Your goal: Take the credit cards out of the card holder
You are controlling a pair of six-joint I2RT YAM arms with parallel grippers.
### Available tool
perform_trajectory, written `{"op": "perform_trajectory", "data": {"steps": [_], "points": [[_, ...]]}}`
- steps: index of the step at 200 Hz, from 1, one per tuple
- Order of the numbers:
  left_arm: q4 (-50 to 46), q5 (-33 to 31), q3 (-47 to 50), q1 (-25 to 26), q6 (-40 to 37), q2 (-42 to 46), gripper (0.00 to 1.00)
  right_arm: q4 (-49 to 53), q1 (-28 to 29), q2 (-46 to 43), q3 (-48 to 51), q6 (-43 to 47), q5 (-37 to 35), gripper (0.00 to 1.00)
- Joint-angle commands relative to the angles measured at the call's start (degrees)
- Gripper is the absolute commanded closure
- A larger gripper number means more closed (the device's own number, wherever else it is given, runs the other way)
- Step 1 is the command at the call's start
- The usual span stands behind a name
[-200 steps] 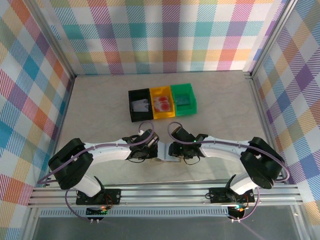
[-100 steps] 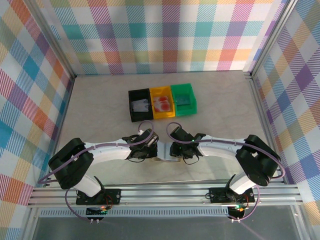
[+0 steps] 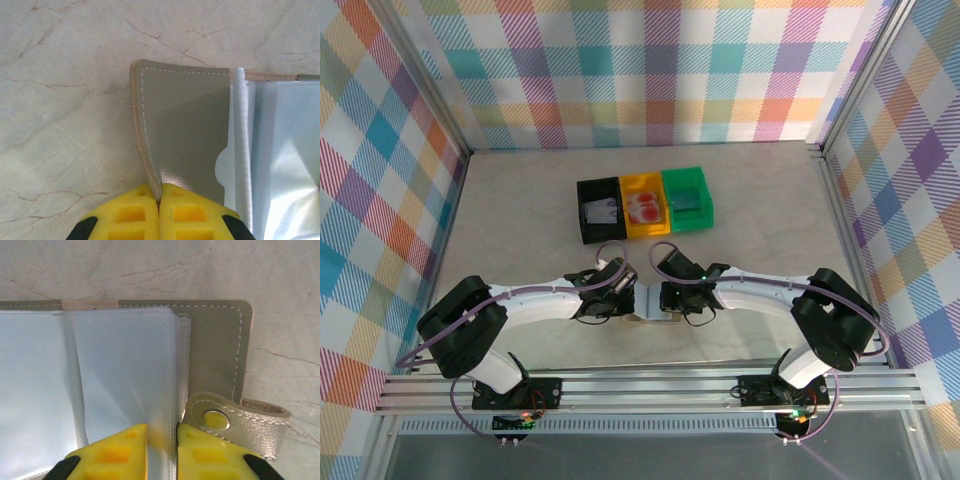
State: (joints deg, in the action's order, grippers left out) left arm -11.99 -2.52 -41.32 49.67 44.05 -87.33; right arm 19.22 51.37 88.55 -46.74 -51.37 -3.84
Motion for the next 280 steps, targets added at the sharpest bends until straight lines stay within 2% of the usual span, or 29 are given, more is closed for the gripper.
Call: {"op": "perform_trajectory", "data": {"steps": [1,68,128,219,258,267,280], "points": [[-0.8,1.5,0.2,-0.1,-0.6,-1.4,1.0,-3.5,1.7,-1.5,-4.4,1.3,4.4,0.82],[-2.3,0.5,-0.4,-0.1,-1.6,0.1,1.0,-4.7,3.0,-1.1,-6.4,1.1,6.1,0.84],[-2.8,0.1,0.2,-0.2,-1.7,1.7,1.0,-10.7,3.5,0.3,-5.2,-0.4,9.4,0.81],[-3.4,-0.2,1.7,-0.2,-3.0,4.9,1.0,-12.0,3.1,2.1,-2.3,-5.4,7.3,0.76],[-4.3,-0.3,2.0,-0.2,-3.1,5.2,0.88,-12.4,2.7,2.3,-1.3,-5.5,6.7,0.76],[-5.3,-0.2,2.3,-0.2,-3.2,5.6,0.83,-12.7,2.7,2.7,-1.4,-5.0,7.3,0.76],[-5.7,-0.4,2.5,-0.2,-3.3,6.2,0.67,-12.7,2.7,3.4,-1.8,-4.8,7.9,0.76]]}}
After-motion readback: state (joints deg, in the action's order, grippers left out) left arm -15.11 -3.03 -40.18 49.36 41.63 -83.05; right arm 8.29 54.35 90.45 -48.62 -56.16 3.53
